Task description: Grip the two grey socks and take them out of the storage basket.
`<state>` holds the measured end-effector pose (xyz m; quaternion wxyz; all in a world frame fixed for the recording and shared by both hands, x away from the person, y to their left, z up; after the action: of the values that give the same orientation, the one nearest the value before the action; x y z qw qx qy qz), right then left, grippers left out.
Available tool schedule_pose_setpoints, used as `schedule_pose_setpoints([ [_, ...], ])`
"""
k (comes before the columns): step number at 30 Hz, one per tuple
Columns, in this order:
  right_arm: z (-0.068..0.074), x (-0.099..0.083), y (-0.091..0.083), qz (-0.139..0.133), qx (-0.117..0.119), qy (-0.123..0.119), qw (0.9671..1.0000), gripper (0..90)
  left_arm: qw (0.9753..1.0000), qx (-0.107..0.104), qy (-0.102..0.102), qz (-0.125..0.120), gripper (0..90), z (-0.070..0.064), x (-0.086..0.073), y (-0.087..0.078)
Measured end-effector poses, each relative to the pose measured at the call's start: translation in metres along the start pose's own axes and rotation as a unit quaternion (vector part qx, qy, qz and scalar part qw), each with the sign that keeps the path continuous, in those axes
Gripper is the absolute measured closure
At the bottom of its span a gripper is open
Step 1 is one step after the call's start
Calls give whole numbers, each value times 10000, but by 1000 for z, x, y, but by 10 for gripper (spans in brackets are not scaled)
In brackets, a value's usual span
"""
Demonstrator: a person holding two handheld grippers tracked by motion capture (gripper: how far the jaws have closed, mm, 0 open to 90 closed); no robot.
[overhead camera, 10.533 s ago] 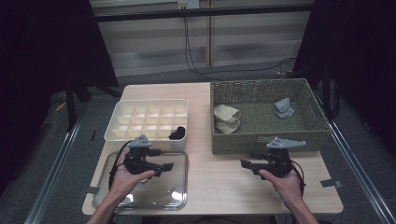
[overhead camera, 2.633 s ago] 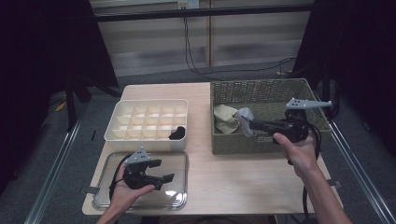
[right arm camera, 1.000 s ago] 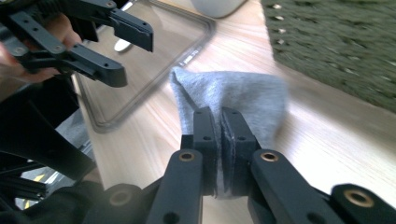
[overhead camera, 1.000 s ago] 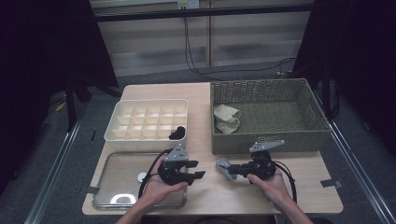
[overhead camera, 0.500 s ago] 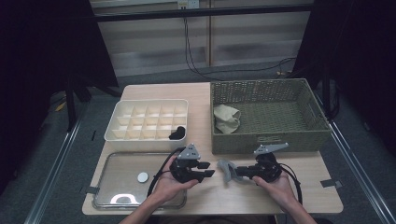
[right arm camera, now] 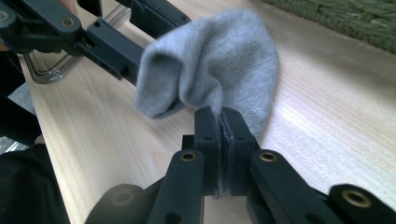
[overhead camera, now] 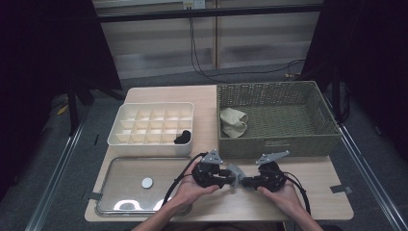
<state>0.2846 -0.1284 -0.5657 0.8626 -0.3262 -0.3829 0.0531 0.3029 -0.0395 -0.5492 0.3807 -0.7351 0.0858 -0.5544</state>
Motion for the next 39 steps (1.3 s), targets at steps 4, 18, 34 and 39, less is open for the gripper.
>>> schedule_pose_setpoints([
  [4, -1, 0, 1, 38, 9, -13, 10000, 870, 9998, -128, 149, 43, 676, -10, -1, 8],
  [18, -2, -1, 0, 28, 24, -17, 10000, 866, 9992, -99, 241, 292, 900, -11, -13, 19],
  [34, -7, -3, -25, -156, -292, 51, 9994, 816, 9986, 16, 238, 467, 877, -5, -19, 8],
  [39, -7, -4, -22, -87, -248, -16, 9997, 846, 9999, 69, 45, 118, 828, 6, -7, 0],
])
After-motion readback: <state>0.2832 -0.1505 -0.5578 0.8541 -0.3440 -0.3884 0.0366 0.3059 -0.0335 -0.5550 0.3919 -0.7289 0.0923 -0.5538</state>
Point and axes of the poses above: each handheld gripper's, and its own axes: y roughly forward along the jaws, x roughly out of its top, z roughly to its left, the point moved 10 cm from there along y, roughly forward along the jaws, and after that the axes turned 13 degrees about x, right-handed, at the moved point
